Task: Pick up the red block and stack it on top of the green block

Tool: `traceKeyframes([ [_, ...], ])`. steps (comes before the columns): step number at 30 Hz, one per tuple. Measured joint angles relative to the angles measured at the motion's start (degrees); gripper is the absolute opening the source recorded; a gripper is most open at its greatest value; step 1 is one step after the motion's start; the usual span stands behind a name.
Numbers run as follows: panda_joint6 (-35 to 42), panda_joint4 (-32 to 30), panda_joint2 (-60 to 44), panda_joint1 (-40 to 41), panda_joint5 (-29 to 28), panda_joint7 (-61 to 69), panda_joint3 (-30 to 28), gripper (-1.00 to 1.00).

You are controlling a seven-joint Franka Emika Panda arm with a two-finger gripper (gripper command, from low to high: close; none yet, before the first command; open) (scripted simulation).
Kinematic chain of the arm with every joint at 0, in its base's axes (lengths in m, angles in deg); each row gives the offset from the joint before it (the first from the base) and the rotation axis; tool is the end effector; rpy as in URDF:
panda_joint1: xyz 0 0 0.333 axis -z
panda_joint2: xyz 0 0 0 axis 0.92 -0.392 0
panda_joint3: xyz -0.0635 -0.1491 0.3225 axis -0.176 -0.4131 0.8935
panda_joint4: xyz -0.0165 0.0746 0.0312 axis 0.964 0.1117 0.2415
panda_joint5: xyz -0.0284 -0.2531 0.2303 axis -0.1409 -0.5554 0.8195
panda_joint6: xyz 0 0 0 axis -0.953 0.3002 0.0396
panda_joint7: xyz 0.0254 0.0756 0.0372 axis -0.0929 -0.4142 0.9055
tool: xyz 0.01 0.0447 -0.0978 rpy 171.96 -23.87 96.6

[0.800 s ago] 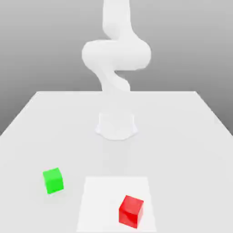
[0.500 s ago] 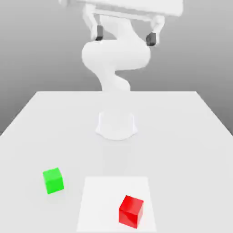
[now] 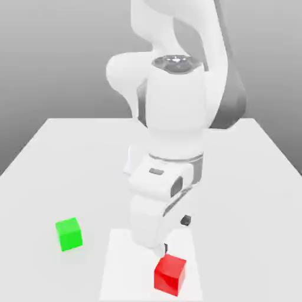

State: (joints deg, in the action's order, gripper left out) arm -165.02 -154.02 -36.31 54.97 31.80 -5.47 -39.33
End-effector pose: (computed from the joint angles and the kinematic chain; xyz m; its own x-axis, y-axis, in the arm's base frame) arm 0.4489 0.0390 0.3047 0.9393 0.3427 0.0173 0.3427 -0.9394 0.0030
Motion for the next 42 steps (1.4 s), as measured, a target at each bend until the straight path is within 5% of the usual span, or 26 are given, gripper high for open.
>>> traceKeyframes([
  [4,-6.50,0.84,-8.31,1.38,1.87,2.68,1.83,0.00],
  [5,-8.07,1.13,-10.20,1.84,2.16,2.93,2.37,-1.00],
  [12,-8.27,1.18,-10.58,2.00,2.19,2.99,2.53,-1.00],
  [18,-0.10,-0.99,-0.13,1.86,-1.07,1.72,0.07,-1.00],
  [30,2.63,-12.73,14.82,21.02,-8.46,15.80,-12.65,-1.00],
  [39,-8.44,-13.90,4.07,22.24,4.07,27.66,-12.01,-1.00],
  [40,-9.38,-13.87,3.01,22.66,5.24,28.49,-11.39,1.00],
  [42,-9.38,-13.87,3.01,22.66,5.24,28.49,-11.39,1.00],
])
